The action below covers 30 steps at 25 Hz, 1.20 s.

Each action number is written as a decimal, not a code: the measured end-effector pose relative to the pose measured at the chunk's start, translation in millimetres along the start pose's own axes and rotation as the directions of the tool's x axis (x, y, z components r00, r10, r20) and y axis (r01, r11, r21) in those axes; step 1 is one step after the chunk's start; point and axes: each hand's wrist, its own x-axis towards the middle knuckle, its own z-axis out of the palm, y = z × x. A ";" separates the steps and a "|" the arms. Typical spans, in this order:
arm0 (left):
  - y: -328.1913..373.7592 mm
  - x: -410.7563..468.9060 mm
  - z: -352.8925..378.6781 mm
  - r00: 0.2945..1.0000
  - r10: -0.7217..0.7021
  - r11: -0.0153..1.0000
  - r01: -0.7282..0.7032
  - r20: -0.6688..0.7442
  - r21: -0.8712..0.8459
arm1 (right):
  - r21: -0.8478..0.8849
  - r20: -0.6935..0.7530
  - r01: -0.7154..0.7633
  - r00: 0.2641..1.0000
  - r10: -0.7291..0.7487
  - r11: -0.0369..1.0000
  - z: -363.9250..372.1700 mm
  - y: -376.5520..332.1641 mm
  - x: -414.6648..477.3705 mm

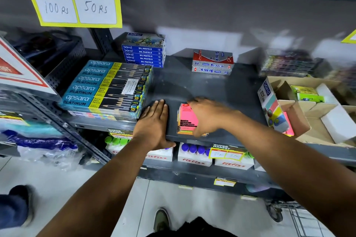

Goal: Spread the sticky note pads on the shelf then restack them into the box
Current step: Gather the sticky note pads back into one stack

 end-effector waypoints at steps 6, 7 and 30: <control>-0.9 0.7 1.0 1.000 0.003 1.000 -0.003 0.001 -0.001 | 0.018 0.030 -0.029 0.999 0.029 0.999 6.0 -0.9 6.5; -0.9 0.8 0.9 1.000 0.004 1.000 -0.004 0.003 -0.002 | 0.020 0.039 -0.036 0.999 0.035 0.999 6.6 -1.5 6.5; -2.0 -6.8 -11.4 0.997 0.072 0.938 -0.069 -0.005 -0.339 | 0.962 0.239 -0.269 0.788 0.567 -0.032 39.4 15.8 -35.8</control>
